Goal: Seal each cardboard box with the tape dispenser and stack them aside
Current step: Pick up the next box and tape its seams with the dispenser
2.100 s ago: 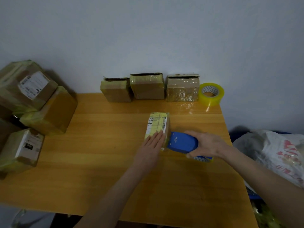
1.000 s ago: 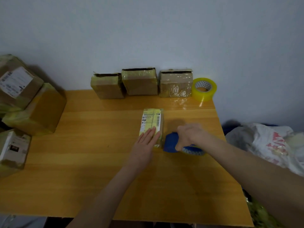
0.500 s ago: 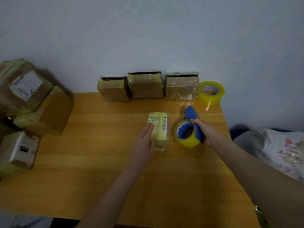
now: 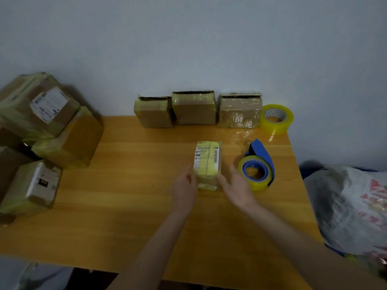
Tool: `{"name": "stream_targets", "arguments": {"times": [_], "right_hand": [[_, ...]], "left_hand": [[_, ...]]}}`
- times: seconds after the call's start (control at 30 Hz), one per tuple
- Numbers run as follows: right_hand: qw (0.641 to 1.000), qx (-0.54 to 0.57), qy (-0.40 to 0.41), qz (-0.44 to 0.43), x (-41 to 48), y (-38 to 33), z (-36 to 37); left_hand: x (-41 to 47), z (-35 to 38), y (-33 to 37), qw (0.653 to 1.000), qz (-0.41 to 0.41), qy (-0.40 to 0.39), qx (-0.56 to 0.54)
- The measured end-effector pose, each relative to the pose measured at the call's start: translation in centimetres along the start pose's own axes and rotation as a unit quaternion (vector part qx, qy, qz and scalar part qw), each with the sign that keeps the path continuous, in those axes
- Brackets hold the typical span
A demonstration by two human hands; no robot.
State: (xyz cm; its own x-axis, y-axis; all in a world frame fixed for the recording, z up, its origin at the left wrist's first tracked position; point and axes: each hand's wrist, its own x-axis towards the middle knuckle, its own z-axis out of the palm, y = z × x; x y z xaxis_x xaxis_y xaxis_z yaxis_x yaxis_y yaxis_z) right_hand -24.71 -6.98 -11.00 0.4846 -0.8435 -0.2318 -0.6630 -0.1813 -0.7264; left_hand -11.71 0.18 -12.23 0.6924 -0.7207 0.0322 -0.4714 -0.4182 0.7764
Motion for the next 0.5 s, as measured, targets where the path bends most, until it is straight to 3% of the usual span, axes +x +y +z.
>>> {"name": "stream_targets", "arguments": {"times": [0.13, 0.3, 0.4, 0.5], "right_hand": [[0.998, 0.057, -0.014, 0.02, 0.3, -1.3, 2.3], [0.995, 0.095, -0.009, 0.016, 0.8, -0.9, 2.6], [0.998, 0.059, -0.007, 0.009, 1.2, 0.2, 1.3], [1.0, 0.009, -0.001, -0.013, 1.5, 0.9, 0.4]], "left_hand": [[0.4, 1.9, 0.6, 0.996, -0.029, -0.072, 0.041], [1.1, 1.7, 0.3, 0.987, -0.111, -0.109, -0.036], [1.1, 0.6, -0.7, 0.988, -0.065, -0.135, -0.032], [1.5, 0.0, -1.2, 0.99, -0.013, -0.122, 0.065]]}}
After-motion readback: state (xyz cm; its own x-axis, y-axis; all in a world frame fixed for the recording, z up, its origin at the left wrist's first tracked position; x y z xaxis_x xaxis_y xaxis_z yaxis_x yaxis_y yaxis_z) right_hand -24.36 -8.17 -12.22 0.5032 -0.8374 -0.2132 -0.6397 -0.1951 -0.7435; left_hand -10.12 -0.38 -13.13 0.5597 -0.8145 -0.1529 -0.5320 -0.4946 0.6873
